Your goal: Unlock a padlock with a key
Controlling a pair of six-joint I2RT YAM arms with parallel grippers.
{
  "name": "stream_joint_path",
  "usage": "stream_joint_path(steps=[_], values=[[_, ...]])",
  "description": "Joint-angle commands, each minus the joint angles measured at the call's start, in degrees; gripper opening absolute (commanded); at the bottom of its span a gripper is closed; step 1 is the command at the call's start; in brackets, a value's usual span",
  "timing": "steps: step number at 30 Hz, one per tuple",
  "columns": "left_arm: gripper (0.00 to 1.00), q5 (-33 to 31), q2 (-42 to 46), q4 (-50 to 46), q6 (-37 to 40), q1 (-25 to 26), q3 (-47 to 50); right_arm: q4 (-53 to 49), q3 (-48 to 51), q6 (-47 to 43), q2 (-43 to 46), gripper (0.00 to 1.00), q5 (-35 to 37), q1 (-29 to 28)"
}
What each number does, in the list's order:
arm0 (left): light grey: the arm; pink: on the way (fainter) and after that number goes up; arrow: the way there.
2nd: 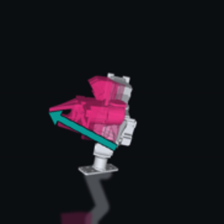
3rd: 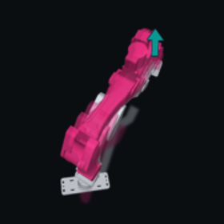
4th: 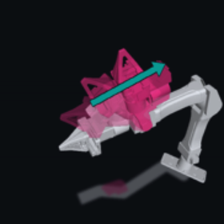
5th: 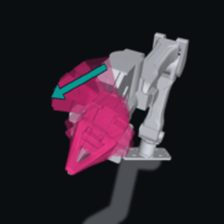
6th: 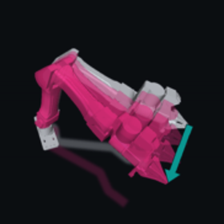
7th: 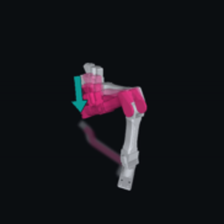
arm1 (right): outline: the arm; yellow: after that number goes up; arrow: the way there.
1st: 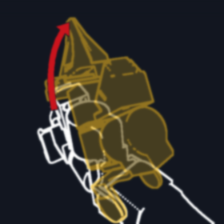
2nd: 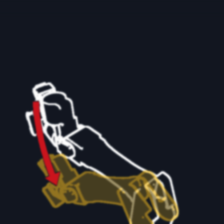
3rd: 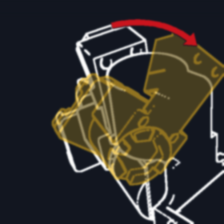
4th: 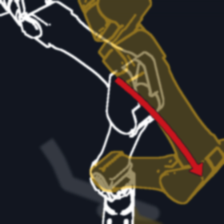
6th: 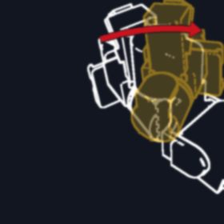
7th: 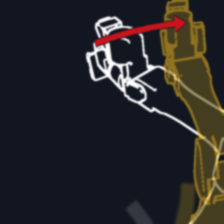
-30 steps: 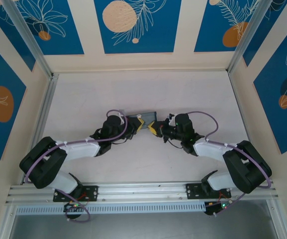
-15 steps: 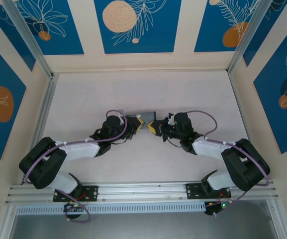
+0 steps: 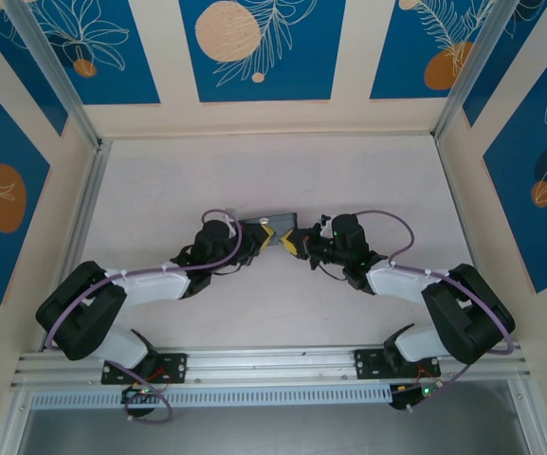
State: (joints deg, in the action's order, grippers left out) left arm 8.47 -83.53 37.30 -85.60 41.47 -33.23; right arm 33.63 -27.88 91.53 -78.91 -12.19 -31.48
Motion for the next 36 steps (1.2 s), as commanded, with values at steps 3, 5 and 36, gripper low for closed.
stream_joint_path(steps=[3,5,36], values=[[0.0,-0.6,1.4,2.3,0.6,-0.3,0.5,0.1,-1.6,-0.2,1.8,0.0,0.3,0.2],[0.0,-0.7,1.4,2.3,0.7,-0.3,0.5,-0.2,-1.4,-0.4,2.2,0.0,0.3,0.3],[0.0,-1.0,2.4,-0.2,-0.2,0.1,-1.6,-2.2,0.6,-1.8,4.2,0.0,1.4,-0.3]])
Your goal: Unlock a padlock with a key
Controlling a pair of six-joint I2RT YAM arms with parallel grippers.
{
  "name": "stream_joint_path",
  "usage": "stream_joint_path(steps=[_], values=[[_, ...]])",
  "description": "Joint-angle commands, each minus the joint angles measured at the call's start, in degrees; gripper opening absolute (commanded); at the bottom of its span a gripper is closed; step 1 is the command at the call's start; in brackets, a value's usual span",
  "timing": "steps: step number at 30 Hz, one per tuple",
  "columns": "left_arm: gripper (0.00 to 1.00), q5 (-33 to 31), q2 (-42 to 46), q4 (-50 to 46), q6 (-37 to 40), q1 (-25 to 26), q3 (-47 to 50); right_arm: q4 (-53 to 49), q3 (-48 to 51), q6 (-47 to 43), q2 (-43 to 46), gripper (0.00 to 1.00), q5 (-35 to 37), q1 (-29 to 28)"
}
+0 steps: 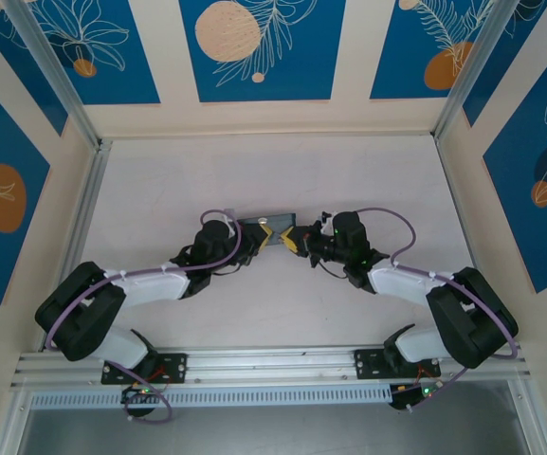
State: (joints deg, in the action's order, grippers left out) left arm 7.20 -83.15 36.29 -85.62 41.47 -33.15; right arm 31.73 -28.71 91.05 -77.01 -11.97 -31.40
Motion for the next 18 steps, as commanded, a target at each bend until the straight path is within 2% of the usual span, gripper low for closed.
stream_joint_path(steps=[1,18], values=[[0.0,0.3,2.1,0.8,-0.1,0.1,-1.7,-0.6,1.6,-1.5,2.6,0.0,1.3,-0.2],[0.0,0.1,1.9,1.0,-0.1,0.1,-1.4,-0.9,-0.1,-1.8,0.1,0.0,1.9,-1.5]])
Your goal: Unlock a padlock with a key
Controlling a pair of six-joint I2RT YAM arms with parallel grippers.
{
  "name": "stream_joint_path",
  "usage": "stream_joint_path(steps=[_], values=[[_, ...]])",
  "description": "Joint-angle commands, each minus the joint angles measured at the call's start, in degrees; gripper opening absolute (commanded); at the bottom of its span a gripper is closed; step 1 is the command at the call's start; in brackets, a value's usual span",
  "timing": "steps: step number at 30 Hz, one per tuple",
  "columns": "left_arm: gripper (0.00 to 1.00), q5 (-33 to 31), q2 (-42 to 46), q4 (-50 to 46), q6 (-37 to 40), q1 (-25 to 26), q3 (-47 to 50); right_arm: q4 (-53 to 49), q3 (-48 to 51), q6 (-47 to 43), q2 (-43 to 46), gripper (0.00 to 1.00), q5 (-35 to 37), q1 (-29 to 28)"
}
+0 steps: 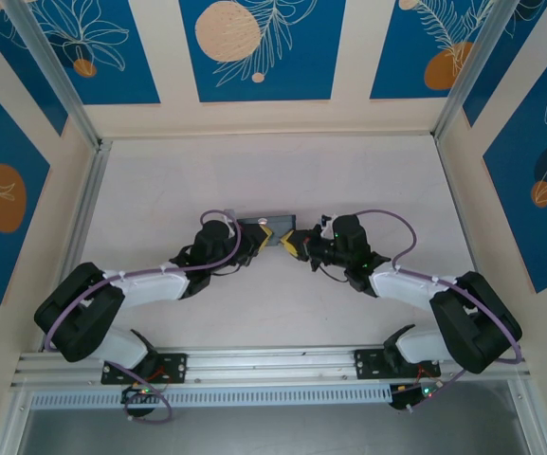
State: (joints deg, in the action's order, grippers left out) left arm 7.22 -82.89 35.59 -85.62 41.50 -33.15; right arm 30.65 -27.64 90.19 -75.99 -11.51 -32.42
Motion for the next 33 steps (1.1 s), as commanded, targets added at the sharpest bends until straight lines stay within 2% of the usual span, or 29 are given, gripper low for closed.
stream_joint_path(steps=[1,33], values=[[0.0,0.1,1.6,1.7,-0.1,0.1,-1.3,0.2,-1.3,-1.0,-1.1,0.0,1.4,-0.6],[0.0,0.6,1.1,2.5,-0.6,0.3,-1.6,2.7,-4.4,-1.9,-3.6,0.0,0.1,-1.1]])
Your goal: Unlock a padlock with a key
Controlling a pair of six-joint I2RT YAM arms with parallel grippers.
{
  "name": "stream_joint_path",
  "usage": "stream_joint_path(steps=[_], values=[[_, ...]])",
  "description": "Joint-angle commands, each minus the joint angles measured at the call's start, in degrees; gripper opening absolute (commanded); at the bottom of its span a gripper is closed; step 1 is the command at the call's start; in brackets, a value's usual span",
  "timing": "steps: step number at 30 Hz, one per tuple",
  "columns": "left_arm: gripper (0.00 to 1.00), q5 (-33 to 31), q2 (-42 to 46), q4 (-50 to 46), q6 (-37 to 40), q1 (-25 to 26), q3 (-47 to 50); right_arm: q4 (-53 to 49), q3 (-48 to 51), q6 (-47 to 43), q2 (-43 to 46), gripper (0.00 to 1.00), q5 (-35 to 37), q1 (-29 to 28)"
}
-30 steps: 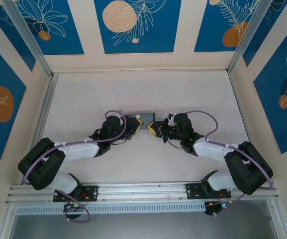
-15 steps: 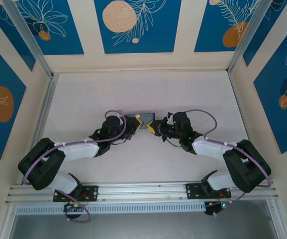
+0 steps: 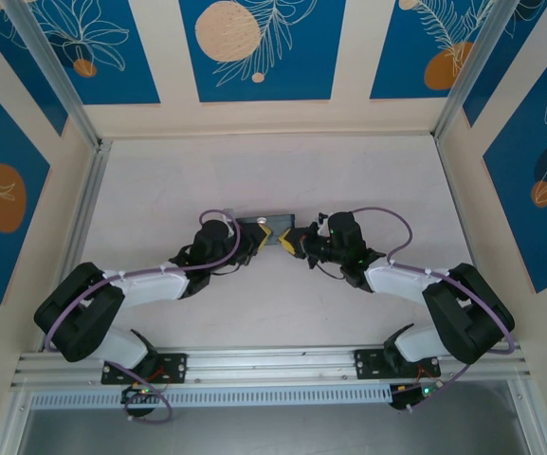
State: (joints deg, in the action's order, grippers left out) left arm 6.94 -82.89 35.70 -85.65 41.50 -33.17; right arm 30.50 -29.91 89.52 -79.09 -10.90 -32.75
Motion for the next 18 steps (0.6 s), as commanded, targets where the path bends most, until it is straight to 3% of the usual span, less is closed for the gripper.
stream_joint_path(steps=[1,18], values=[[0.0,0.9,1.1,2.4,-0.7,0.2,-1.6,3.1,-2.2,-1.4,-0.4,0.0,-0.6,-0.9],[0.0,0.8,1.0,2.0,-0.6,0.4,-1.6,4.6,-2.9,-3.0,0.0,0.0,-1.0,-1.2]])
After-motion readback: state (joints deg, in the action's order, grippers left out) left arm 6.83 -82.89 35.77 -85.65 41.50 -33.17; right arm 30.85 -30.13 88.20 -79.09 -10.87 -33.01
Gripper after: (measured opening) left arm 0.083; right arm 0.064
